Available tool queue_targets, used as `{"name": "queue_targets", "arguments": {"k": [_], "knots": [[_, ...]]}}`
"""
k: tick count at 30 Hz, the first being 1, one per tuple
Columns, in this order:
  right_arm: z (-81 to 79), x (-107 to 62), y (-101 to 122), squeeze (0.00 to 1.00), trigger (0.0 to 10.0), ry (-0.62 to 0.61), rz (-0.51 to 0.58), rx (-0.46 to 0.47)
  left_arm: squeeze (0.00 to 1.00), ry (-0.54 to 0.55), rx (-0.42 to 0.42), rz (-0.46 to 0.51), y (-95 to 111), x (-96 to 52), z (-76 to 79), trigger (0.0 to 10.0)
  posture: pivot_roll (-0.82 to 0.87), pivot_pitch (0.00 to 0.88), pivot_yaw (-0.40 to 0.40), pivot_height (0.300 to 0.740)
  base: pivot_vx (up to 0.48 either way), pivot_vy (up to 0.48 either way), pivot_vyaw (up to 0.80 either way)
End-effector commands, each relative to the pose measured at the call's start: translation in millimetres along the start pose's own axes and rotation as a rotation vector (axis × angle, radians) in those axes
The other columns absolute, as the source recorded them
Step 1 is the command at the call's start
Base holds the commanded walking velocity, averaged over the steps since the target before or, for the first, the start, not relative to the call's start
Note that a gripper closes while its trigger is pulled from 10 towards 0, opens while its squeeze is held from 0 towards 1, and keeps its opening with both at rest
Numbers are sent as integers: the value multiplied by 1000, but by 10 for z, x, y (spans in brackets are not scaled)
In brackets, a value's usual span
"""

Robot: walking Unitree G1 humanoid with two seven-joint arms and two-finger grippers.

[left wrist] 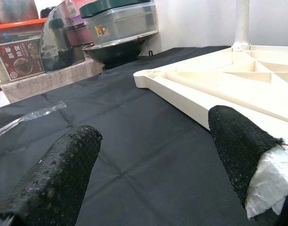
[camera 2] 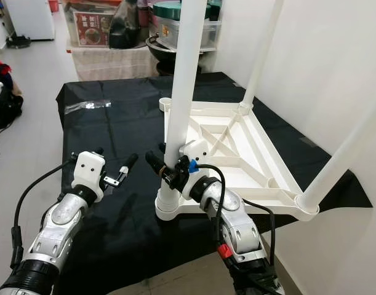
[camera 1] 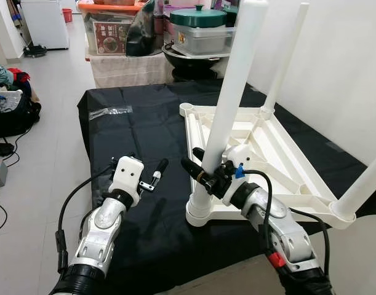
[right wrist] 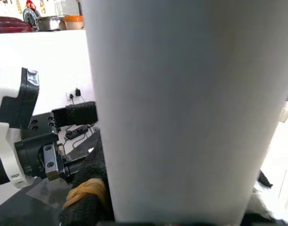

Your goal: Building children table

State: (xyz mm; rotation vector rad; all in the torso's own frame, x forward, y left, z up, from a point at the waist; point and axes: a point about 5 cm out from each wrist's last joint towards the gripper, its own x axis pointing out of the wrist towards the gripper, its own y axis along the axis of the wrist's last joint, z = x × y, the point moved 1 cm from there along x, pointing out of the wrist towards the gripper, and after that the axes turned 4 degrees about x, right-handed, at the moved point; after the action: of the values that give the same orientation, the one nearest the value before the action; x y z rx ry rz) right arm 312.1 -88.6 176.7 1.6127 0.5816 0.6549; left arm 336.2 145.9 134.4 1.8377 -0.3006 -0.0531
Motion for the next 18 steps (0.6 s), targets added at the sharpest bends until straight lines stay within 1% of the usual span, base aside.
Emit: {"name": "queue_targets", "arguments": {"k": [1,9,15,17,18], "knots": [[-112,0,-399,0,10000,50,-158,95,0,-3,12,-5,-11,-18,-4,10000,46,0,-98,740,0,0,0],[-111,36,-381,0,10000,49,-148,101,0,-3,11,-5,-11,-16,-4,10000,46,0,-97,740,0,0,0],[-90,-17,-415,0,10000,24,-150,110,0,-5,11,-6,-13,-11,-5,10000,40,0,-93,740,0,0,0],[-58,-48,-441,0,10000,-15,-163,105,0,-7,10,-6,-12,-3,3,10000,34,0,-92,740,0,0,0],[-58,-48,-441,0,10000,-15,-163,105,0,-7,10,-6,-12,-3,3,10000,34,0,-92,740,0,0,0]]}}
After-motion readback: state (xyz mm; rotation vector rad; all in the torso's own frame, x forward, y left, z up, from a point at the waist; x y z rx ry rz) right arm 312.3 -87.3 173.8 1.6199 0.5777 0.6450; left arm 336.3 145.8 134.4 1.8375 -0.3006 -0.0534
